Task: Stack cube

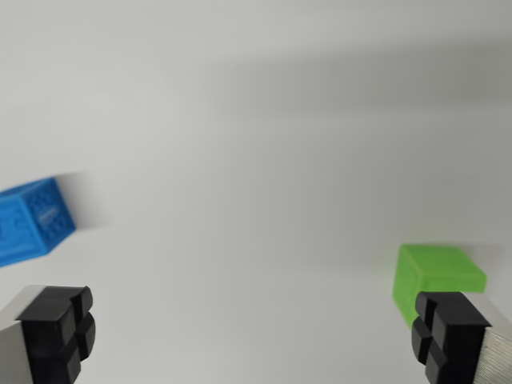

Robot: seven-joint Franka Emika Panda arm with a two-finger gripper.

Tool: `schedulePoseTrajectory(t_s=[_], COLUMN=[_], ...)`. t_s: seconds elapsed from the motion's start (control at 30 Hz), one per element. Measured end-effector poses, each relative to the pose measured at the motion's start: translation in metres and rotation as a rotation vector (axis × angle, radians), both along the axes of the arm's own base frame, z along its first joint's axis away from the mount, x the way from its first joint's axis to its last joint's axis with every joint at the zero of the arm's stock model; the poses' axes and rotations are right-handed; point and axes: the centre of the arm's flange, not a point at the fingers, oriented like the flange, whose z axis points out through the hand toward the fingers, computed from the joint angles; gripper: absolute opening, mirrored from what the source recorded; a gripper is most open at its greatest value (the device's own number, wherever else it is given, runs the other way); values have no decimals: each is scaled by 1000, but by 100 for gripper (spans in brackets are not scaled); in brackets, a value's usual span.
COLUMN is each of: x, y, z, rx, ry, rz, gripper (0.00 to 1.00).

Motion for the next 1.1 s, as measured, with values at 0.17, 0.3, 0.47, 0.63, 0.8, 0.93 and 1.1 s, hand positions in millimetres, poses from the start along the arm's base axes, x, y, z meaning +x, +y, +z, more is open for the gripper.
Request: schedulePoseTrajectory(t_s=[0.17,0.3,0.47,0.63,0.8,0.93,1.1], x=[-9,-16,-26,-35,-46,-53,-64], y=[-9,-17,-27,-36,-48,-55,-66], z=[-11,-19,-31,-41,-53,-63,-75], rx=[-1,-1,-2,-3,-3,-3,-3], ry=[0,1,2,2,1,1,1], rz=[2,4,6,9,11,12,14], gripper=[100,100,100,100,100,100,100])
